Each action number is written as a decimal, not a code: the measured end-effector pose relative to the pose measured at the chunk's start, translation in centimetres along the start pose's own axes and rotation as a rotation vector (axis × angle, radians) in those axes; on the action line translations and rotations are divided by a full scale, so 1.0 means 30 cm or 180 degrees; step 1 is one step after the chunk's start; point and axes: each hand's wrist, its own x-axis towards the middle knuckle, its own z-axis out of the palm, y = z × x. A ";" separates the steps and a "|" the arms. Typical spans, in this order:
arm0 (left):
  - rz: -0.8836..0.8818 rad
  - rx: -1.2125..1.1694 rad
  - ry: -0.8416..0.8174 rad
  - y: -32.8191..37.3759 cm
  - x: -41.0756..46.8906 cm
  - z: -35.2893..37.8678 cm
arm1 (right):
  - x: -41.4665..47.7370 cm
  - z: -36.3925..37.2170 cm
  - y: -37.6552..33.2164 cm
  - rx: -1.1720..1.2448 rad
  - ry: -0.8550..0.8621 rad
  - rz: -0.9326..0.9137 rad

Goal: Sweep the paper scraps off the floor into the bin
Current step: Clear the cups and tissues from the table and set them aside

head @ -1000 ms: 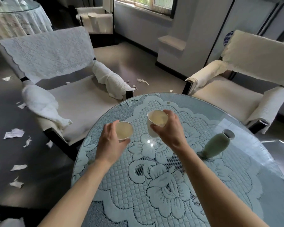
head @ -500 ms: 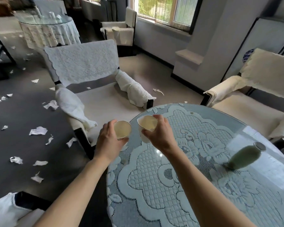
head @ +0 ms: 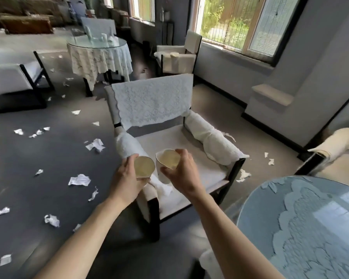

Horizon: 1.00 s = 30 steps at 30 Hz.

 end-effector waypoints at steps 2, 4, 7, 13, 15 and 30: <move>-0.0032 -0.0011 0.0053 -0.079 0.101 -0.047 | 0.109 0.074 -0.058 -0.0029 -0.0063 -0.0044; -0.0038 -0.0025 0.0074 -0.150 0.209 -0.077 | 0.228 0.132 -0.103 -0.0028 -0.0056 -0.0045; -0.0051 0.0000 0.0112 -0.270 0.389 -0.115 | 0.432 0.218 -0.159 -0.0050 -0.0021 -0.0088; -0.0314 0.0022 0.0256 -0.535 0.836 -0.256 | 0.924 0.408 -0.321 -0.0080 0.0093 -0.0229; -0.0377 0.0026 0.0338 -0.622 0.990 -0.328 | 1.083 0.480 -0.411 -0.0104 0.0048 -0.0259; -0.0366 -0.0006 0.0418 -1.303 2.188 -0.647 | 2.284 1.078 -0.909 0.0154 0.0147 -0.0409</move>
